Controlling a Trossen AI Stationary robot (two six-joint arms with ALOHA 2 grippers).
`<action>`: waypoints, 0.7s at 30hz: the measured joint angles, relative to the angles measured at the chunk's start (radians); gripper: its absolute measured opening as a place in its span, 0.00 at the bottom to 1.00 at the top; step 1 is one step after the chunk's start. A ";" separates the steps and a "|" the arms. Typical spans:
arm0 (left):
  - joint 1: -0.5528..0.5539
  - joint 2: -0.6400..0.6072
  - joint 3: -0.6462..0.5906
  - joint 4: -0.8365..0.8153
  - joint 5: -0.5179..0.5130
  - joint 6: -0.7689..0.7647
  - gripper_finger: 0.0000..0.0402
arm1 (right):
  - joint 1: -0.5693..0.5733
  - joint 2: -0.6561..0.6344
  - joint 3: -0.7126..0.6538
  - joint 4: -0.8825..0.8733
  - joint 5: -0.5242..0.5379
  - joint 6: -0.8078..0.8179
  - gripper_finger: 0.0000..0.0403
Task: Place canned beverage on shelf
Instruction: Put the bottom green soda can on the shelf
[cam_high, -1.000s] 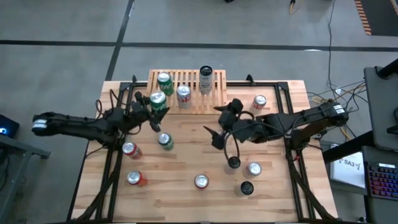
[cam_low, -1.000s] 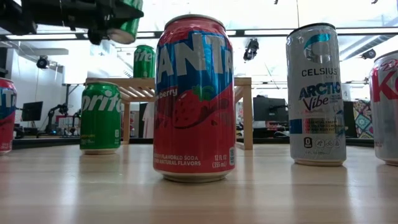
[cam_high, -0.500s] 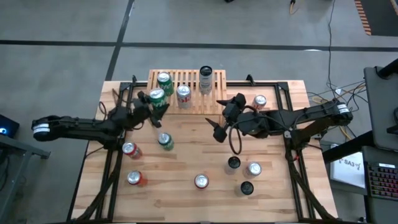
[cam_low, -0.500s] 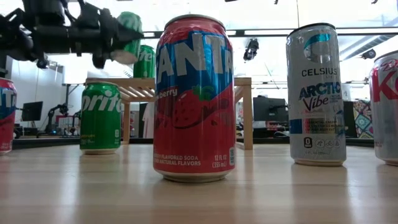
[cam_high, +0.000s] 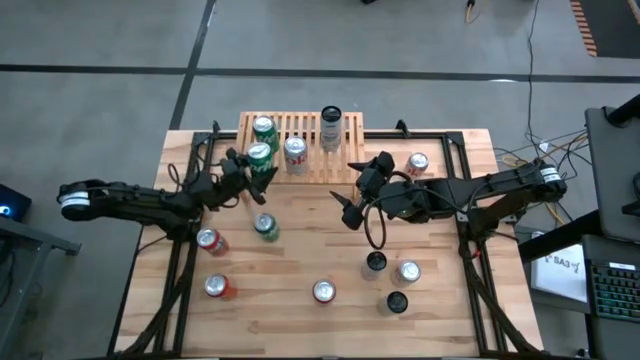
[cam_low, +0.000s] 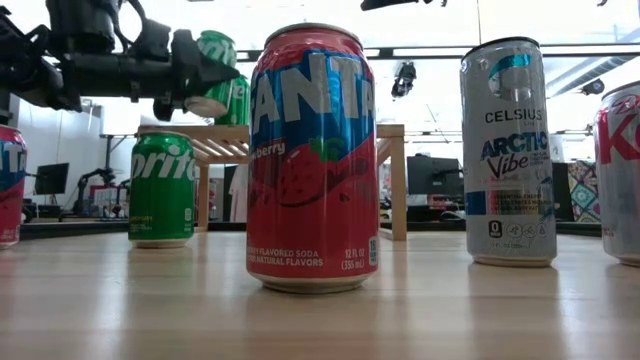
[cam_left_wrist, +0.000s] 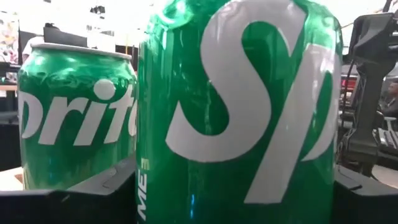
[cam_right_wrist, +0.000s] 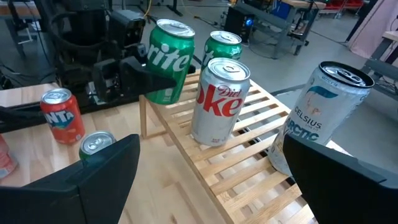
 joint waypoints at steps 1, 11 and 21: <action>0.000 0.003 0.000 -0.001 0.000 0.003 0.68 | 0.000 0.000 0.000 0.000 0.000 0.000 0.95; 0.000 0.032 0.000 -0.003 -0.042 0.061 0.68 | 0.000 0.000 -0.001 0.000 0.000 0.000 0.95; 0.000 0.045 0.000 -0.002 -0.145 0.078 0.68 | 0.000 0.000 -0.002 -0.001 0.000 0.001 0.95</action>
